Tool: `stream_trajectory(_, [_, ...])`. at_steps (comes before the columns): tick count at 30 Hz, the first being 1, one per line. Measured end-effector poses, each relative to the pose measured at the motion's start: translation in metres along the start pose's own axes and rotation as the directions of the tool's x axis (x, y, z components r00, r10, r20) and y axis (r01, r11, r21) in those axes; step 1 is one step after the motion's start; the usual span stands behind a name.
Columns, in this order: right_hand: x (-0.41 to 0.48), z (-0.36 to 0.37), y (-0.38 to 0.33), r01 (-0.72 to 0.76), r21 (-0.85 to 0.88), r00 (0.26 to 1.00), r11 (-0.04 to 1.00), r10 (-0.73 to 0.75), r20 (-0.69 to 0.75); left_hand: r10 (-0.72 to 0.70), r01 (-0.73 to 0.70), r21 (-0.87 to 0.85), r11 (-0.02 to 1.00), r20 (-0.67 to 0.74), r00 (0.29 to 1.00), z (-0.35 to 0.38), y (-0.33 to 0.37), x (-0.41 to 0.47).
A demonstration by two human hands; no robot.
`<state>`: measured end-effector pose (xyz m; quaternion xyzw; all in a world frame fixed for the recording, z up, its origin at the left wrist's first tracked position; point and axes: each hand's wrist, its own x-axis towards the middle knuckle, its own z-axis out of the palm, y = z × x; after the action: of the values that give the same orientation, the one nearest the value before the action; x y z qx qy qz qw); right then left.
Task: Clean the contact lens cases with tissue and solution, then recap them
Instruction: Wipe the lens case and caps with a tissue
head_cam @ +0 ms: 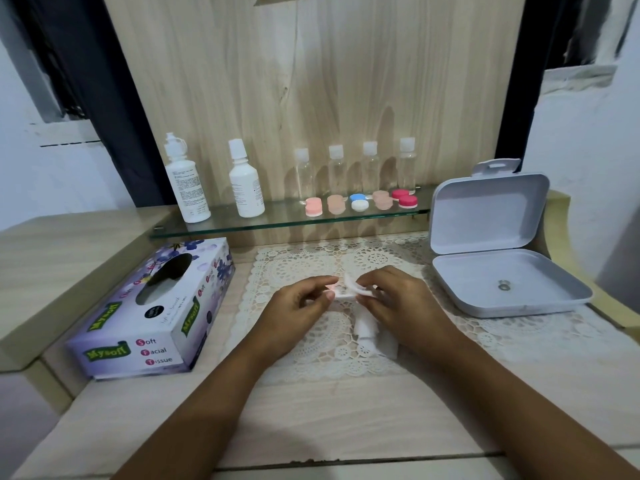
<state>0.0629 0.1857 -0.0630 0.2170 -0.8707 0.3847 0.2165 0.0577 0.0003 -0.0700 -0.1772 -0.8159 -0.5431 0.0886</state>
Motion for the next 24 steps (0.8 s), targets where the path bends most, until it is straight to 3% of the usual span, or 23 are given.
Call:
stream_trajectory(3, [0.000,0.000,0.002,0.043,-0.064,0.998,0.997,-0.041,0.037,0.006,-0.005,0.115,0.993,-0.007,1.000,-0.001,-0.003,0.000])
stream_trajectory(12, [-0.006,-0.001,0.002,0.032,-0.258,0.982,0.966,0.018,0.187,0.065,-0.083,0.443,0.893,0.055,0.996,0.001,-0.006,0.001])
stream_trajectory(16, [-0.011,-0.010,-0.007,0.062,-0.480,0.932,0.875,0.121,0.341,0.070,-0.095,0.513,0.853,0.068,0.995,0.001,-0.007,0.002])
stream_trajectory(21, [-0.009,-0.014,-0.008,0.024,-0.484,0.902,0.875,0.189,0.387,0.055,-0.095,0.549,0.831,0.089,0.995,0.001,-0.006,0.001])
stream_trajectory(24, [-0.009,-0.012,-0.003,0.004,-0.451,0.923,0.893,0.170,0.346,0.057,-0.092,0.560,0.823,0.081,0.995,-0.001,-0.007,0.000])
